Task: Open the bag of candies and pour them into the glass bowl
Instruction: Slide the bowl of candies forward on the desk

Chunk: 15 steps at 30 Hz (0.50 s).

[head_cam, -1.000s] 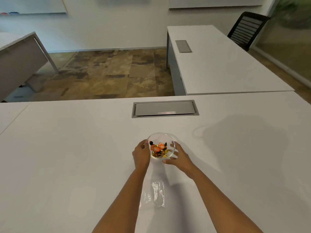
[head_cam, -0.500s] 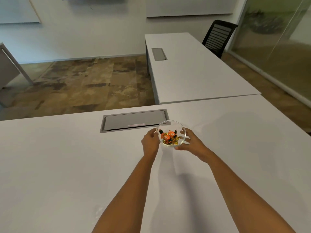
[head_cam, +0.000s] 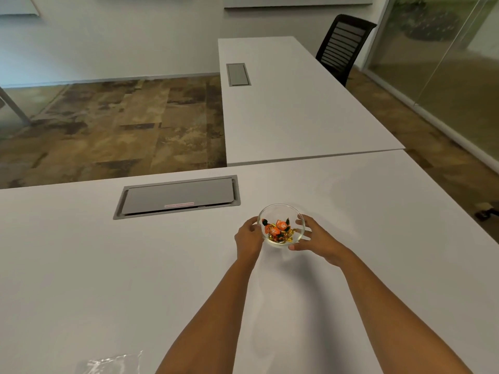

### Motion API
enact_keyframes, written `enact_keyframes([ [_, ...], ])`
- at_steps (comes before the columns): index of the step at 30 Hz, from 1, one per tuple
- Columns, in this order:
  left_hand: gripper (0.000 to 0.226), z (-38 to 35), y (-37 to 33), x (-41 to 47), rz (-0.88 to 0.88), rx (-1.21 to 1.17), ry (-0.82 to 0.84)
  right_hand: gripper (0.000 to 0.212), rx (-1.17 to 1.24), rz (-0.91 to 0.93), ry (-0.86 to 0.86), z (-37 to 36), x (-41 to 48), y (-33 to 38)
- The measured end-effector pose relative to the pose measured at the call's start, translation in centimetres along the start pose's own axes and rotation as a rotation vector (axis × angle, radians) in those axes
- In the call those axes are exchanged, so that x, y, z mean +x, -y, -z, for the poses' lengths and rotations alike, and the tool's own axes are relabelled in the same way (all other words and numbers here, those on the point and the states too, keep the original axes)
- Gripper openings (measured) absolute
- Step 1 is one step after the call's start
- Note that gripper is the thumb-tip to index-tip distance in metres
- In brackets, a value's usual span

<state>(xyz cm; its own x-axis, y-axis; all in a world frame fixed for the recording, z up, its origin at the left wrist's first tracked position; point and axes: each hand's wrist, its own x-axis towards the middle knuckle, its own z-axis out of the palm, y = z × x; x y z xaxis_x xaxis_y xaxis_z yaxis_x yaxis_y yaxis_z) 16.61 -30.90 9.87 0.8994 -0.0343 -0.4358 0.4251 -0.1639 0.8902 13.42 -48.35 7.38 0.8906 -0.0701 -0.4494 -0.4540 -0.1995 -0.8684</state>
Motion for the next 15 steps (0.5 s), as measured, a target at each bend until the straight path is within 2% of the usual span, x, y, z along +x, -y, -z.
enact_keyframes([
  [15, 0.039, -4.4, 1.9, 1.7, 0.045, 0.004, 0.009, 0.096, -0.013, -0.073, 0.049, 3.9, 2.9, -2.9],
])
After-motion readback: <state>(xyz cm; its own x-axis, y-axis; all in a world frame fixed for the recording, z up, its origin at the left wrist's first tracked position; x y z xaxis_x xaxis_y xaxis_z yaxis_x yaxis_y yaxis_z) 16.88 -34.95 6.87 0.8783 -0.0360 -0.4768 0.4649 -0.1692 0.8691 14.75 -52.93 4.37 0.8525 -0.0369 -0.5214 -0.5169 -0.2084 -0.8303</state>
